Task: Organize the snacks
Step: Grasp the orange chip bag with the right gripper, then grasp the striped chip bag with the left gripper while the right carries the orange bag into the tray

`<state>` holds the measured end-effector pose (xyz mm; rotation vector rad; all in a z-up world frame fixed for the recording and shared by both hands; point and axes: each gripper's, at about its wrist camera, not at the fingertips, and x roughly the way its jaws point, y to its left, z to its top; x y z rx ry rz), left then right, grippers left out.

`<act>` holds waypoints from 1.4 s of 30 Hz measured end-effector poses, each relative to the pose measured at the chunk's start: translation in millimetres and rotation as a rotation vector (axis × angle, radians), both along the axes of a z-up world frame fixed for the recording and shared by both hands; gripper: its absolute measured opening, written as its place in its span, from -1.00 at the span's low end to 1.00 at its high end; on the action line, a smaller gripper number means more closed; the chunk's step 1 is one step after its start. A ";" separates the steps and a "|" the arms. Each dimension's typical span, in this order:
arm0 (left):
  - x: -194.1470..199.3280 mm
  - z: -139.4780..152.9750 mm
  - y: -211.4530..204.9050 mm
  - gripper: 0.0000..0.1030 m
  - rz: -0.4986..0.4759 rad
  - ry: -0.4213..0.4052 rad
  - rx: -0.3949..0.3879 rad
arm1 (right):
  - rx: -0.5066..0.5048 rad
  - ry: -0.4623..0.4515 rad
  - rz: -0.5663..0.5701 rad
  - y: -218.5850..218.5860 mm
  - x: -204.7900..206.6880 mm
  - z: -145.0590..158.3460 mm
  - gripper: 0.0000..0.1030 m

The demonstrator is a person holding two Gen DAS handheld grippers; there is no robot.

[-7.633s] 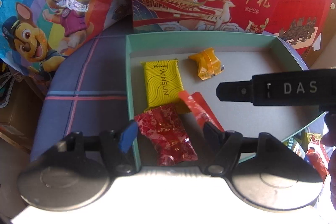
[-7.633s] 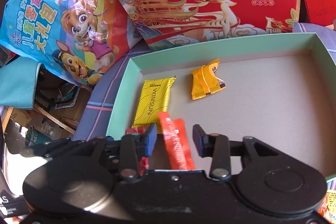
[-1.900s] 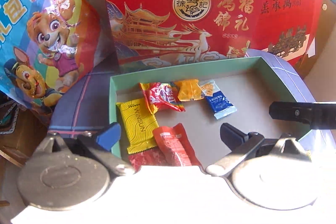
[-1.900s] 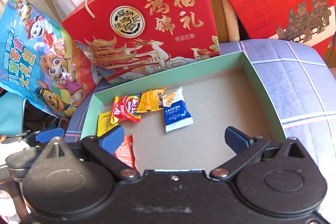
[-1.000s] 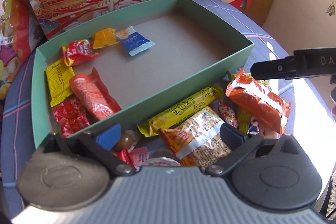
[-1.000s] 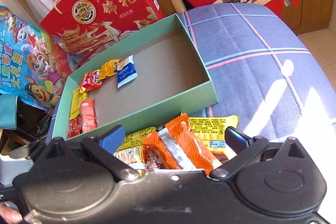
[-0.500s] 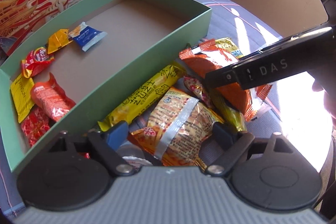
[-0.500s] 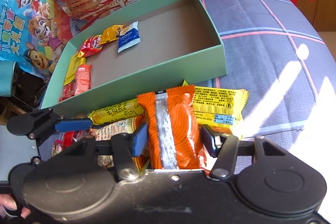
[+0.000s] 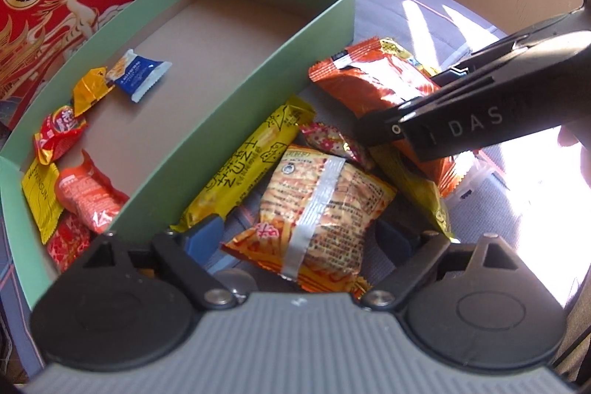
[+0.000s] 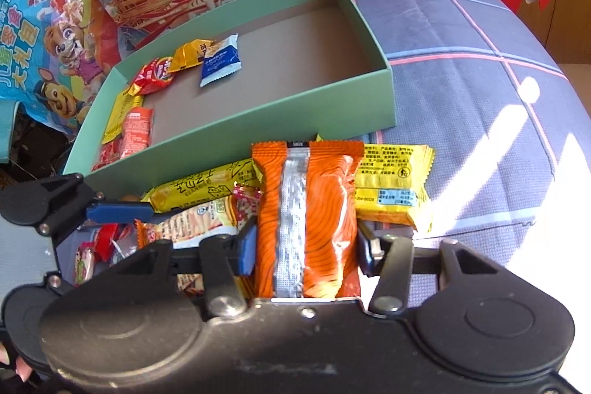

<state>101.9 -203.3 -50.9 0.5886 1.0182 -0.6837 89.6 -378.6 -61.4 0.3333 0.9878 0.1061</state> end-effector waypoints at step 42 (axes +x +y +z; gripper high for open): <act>39.2 79.0 68.4 -0.30 0.357 -0.005 -0.262 | 0.018 -0.131 -0.022 -24.0 3.3 50.3 -0.03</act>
